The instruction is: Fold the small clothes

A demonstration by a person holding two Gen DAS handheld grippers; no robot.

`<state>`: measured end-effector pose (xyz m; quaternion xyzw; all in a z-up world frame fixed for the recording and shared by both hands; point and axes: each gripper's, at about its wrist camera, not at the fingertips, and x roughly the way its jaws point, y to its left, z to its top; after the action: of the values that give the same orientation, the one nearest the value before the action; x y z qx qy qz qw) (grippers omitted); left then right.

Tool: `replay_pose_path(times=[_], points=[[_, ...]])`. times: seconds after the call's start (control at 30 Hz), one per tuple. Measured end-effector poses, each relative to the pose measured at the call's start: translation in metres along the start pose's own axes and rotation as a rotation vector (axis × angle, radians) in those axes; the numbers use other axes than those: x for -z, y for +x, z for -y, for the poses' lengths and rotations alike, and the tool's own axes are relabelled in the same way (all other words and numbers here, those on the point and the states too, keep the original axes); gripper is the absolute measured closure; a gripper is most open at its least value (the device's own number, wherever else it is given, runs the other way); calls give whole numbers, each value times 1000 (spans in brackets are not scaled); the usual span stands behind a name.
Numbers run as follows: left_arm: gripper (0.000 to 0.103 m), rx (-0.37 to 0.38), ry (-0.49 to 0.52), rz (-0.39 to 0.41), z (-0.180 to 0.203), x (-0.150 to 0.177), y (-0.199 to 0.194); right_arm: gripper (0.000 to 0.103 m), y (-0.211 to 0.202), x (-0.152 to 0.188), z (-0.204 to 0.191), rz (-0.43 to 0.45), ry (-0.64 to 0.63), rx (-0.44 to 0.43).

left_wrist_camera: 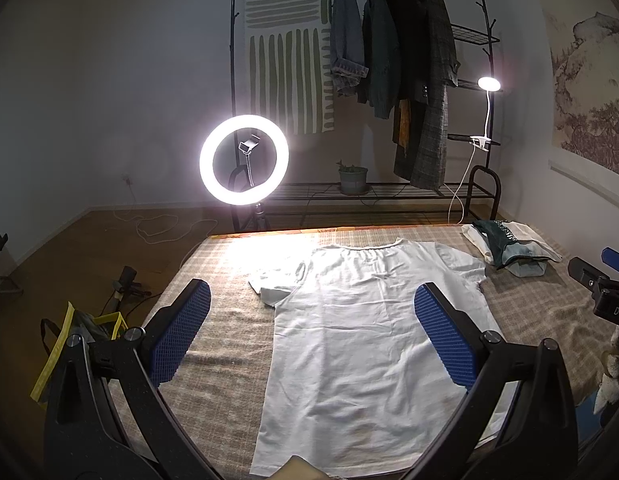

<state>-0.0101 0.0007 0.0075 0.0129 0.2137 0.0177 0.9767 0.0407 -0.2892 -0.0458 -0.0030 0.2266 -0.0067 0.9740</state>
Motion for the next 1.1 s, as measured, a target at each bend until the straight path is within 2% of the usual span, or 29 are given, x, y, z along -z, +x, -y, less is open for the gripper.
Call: replay_pose_path(times=[1.1], points=[[0, 1, -1, 0, 0, 2, 0, 0, 3, 0, -7, -6, 1, -13]])
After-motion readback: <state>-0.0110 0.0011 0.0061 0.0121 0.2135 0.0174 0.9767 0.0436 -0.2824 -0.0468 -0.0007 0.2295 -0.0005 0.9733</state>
